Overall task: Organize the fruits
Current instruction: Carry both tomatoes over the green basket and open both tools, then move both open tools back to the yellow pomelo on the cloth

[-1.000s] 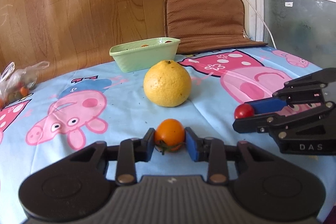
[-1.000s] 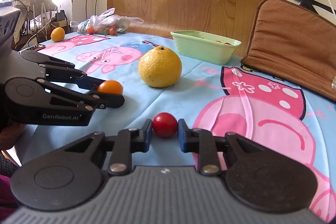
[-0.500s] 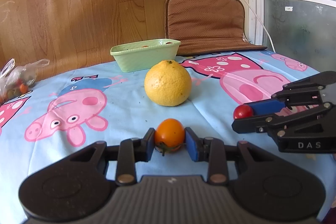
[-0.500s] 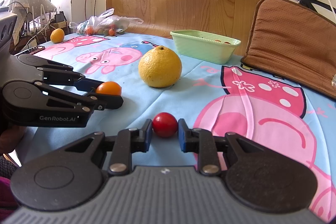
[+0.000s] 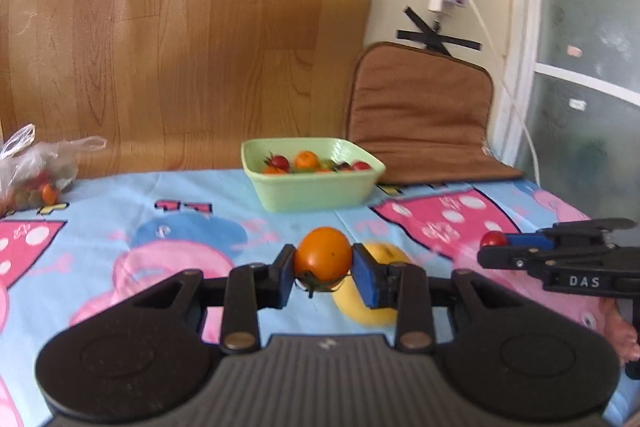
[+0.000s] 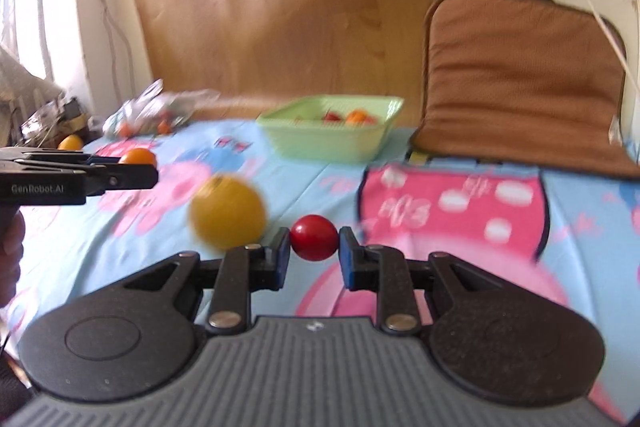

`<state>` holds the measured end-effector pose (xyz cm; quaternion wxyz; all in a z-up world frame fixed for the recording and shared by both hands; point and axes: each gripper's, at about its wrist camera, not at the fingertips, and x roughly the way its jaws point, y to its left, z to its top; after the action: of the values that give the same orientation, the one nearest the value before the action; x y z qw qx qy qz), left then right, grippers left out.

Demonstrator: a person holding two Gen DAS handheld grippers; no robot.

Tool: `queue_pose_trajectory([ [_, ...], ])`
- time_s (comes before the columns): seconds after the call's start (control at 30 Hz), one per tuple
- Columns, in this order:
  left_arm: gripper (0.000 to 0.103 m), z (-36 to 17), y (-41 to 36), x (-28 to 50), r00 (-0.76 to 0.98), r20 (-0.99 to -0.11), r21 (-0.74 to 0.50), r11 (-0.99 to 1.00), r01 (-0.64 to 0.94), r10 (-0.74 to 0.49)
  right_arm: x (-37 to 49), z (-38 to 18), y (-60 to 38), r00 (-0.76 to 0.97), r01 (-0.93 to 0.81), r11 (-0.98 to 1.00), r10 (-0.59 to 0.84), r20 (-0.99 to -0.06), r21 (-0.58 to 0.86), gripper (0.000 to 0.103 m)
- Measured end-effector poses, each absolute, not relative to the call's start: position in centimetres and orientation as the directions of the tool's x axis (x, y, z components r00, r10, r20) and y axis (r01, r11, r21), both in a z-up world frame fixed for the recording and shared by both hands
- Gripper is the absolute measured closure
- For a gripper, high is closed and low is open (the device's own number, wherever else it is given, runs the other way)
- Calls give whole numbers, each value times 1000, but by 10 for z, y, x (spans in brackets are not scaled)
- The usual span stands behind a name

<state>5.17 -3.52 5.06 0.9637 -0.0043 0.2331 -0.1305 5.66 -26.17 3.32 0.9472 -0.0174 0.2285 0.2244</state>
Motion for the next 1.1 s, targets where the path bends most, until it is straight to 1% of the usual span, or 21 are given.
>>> queue_pose_trajectory([
  [0.17,73,60,-36,126,857,-455,-65,969,238,-241,121,47,-254,809,-444,893,434,-397,71,75],
  [0.27,73,59,-41,179,839,-485,-77,968,239,-245,170,50,-245,799,-442,891,445,-404,107,75],
  [0.47,72,39,-58,260,791,-568,-58,970,238,-228,240,32,-219,789,-430,897,429,-440,102,73],
  [0.5,70,35,-60,269,787,-577,-48,972,232,-216,245,28,-218,794,-427,898,428,-432,104,73],
  [0.53,63,31,-63,277,785,-584,-40,973,228,-207,247,26,-219,804,-420,901,424,-417,107,70],
  [0.57,61,28,-64,282,783,-587,-41,973,225,-206,246,25,-221,808,-415,903,421,-413,110,67],
  [0.63,60,26,-63,285,785,-583,-64,975,214,-211,241,29,-228,811,-418,900,430,-397,121,67],
  [0.7,60,29,-58,280,792,-570,-103,975,195,-219,235,36,-236,832,-401,906,422,-360,135,58],
  [0.77,60,36,-52,269,800,-559,-125,976,177,-217,233,42,-243,835,-389,904,427,-346,176,58],
  [0.87,59,52,-41,242,820,-529,-130,976,175,-218,228,48,-252,819,-372,893,444,-365,252,58],
  [0.93,55,60,-33,219,832,-507,-146,974,174,-225,216,46,-258,812,-365,885,455,-366,288,58],
  [0.97,55,62,-29,206,834,-501,-159,972,173,-230,205,45,-260,803,-367,880,464,-375,302,58],
  [1.1,55,58,-17,156,826,-493,-218,958,188,-274,160,36,-263,772,-376,873,480,-416,310,58],
])
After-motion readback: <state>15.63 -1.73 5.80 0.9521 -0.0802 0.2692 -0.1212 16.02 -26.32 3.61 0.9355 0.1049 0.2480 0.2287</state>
